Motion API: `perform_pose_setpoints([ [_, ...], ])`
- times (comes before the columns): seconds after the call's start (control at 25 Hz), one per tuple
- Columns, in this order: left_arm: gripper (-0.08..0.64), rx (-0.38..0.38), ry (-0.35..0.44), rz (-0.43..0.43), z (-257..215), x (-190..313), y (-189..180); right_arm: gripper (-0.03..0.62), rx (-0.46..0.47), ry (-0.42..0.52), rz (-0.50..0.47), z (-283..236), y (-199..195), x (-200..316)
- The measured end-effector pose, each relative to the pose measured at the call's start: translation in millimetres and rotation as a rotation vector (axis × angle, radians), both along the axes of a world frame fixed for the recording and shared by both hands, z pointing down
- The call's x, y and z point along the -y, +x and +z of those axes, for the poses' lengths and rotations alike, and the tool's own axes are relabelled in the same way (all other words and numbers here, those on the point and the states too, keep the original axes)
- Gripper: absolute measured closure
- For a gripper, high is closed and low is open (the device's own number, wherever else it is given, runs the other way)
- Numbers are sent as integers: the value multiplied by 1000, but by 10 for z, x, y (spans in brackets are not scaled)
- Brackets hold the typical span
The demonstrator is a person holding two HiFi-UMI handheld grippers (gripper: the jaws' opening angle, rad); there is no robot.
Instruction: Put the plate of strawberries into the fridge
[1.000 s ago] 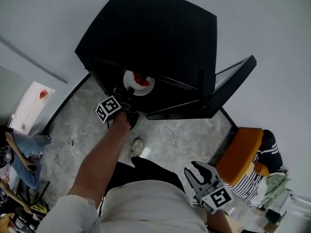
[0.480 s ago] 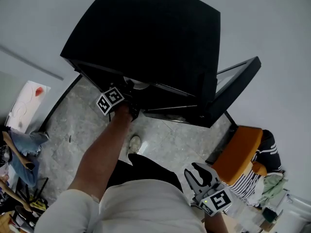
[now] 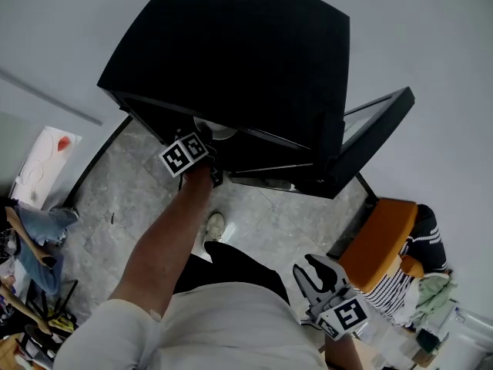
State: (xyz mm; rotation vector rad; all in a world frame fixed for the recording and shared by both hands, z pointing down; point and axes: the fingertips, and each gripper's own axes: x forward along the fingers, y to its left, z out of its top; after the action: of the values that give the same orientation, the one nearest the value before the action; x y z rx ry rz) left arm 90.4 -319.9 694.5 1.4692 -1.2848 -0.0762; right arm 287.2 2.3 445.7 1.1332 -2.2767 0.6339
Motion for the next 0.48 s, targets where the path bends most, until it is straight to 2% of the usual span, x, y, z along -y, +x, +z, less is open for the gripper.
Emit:
perform_pose_setpoints([
  [0.2, 423, 45, 9, 28, -32, -43, -29, 460, 0, 6, 2, -12, -36, -25],
  [0.28, 422, 53, 24, 37, -78, -62, -64, 460, 0, 10, -3, -32, -85, -38],
  [0.48, 423, 20, 62, 69, -257, -258, -167, 460, 7, 30, -12, -78, -273, -100],
])
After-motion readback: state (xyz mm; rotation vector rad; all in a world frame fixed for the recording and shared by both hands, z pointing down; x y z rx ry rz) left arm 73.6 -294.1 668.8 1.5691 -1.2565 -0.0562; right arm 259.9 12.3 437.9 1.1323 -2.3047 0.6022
